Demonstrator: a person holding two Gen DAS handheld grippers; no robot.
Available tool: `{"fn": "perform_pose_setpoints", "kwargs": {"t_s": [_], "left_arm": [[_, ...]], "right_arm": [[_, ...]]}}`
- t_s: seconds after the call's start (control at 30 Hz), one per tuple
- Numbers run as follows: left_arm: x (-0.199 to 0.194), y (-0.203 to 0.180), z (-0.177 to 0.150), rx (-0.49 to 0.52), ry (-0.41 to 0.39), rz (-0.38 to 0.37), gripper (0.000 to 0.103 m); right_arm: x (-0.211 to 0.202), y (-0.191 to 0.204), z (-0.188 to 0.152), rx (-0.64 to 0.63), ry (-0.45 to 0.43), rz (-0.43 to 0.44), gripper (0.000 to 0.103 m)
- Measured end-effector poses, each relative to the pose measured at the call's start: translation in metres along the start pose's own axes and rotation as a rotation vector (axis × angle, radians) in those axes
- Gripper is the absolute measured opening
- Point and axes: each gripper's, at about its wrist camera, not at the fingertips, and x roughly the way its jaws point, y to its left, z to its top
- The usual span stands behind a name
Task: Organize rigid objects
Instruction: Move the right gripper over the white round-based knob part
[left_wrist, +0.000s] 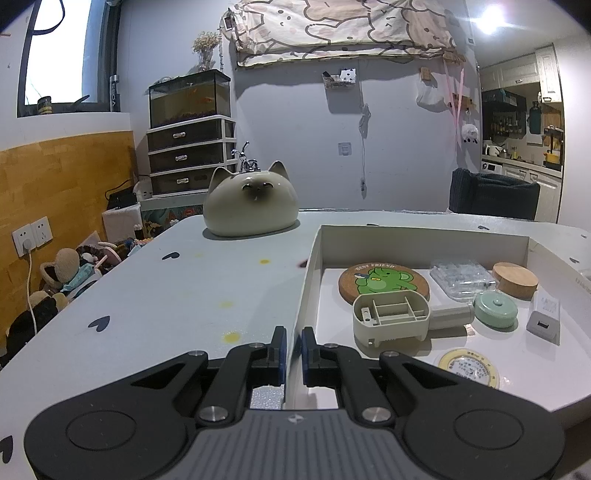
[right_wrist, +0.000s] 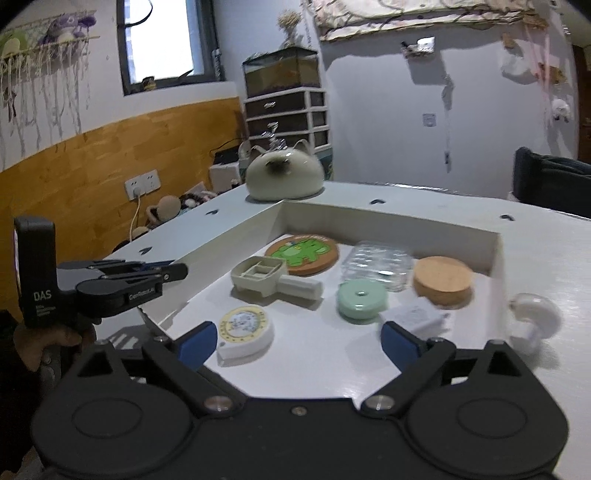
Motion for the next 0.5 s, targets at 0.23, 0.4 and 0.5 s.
{"fn": "perform_pose_setpoints", "kwargs": {"t_s": [0.23,0.4,0.5], "left_arm": [[0.001,0.002,0.0,-0.006,0.003,-0.005,0.007],[0.001,0.003,0.0,-0.006,0.003,-0.005,0.007],[0.001,0.003,0.0,-0.006,0.003,-0.005,0.007]], "right_arm": [[-0.038,-0.04,-0.006,0.072,-0.041,-0.099,0.1],[-0.053,-0.073,-0.013,0.138,-0.043,-0.19,0.103],[-0.052,-0.091,-0.016,0.163,-0.029,-0.252,0.103]]}}
